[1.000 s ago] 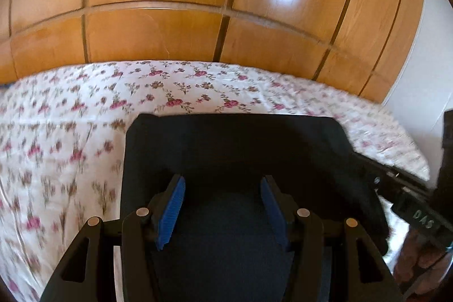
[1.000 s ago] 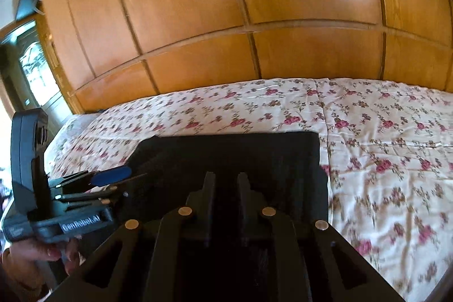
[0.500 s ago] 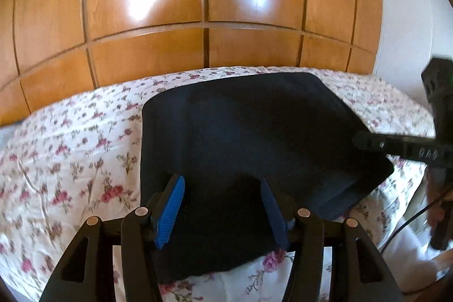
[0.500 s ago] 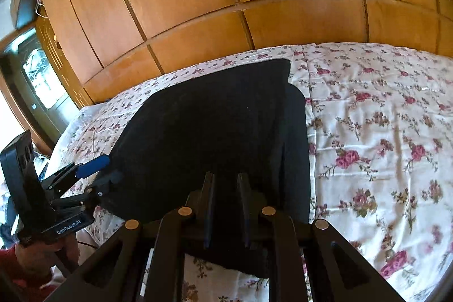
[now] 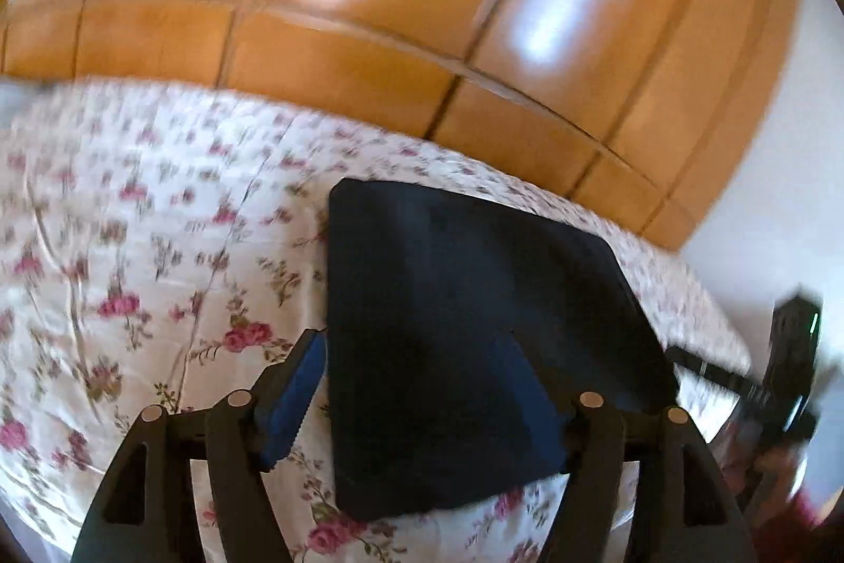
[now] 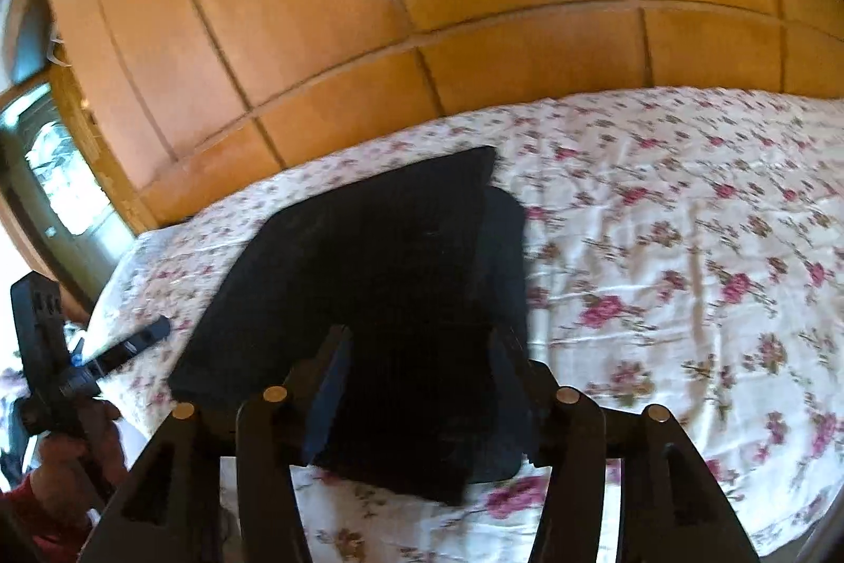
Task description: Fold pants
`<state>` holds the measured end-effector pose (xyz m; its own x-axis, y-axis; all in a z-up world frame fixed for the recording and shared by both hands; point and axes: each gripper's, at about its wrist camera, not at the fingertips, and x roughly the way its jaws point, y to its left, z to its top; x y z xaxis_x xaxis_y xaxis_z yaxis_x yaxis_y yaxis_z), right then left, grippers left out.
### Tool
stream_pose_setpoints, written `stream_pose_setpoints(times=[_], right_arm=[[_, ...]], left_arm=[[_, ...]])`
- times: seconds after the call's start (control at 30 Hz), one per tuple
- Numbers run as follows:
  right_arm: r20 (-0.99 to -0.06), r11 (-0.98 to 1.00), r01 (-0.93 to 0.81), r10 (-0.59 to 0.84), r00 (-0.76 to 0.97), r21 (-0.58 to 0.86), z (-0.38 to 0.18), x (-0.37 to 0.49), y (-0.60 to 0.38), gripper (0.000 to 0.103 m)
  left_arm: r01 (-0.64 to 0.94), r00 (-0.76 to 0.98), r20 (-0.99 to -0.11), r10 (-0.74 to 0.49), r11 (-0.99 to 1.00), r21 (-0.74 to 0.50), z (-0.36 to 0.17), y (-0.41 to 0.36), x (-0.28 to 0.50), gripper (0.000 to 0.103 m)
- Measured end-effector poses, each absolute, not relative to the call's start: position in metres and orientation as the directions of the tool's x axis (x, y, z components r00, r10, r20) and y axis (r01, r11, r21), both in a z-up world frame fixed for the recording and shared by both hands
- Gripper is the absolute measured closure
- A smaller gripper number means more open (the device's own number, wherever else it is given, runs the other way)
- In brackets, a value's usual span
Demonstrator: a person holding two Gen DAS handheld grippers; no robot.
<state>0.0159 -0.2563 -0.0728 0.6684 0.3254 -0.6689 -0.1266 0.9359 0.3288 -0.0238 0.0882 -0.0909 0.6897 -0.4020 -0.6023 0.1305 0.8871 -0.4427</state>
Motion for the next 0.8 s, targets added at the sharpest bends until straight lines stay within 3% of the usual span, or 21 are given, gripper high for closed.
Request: stream_pose_setpoints(times=[0.23,0.47,0.63,0.8], right_arm=[[-0.729,0.892,-0.044,0.396,0.559,0.450,-0.101,0.043,-0.281,0.040],[-0.669,0.772,-0.017,0.562,0.485,0.636,-0.127,0.063,-0.294,0.038],[-0.642,0.727,-0.011,0.614,0.459,0.687,-0.135,0.075,-0.293,0.038],[-0.691,0.796,-0.054,0.555,0.463,0.603,-0.130,0.085,-0.275,0.039]], left_arm=[[0.090,0.525,-0.653,-0.546,0.799,-0.595,-0.124,0.100,0.017,0.031],[0.070,0.422,-0.594,-0.685,0.678,-0.732,-0.152,0.103,0.032,0.029],[0.105,0.386,-0.592,-0.707,0.671,-0.734,-0.157,0.099,0.042,0.029],[0.160,0.415,-0.633,-0.654,0.737,-0.657,-0.152,0.080,0.043,0.027]])
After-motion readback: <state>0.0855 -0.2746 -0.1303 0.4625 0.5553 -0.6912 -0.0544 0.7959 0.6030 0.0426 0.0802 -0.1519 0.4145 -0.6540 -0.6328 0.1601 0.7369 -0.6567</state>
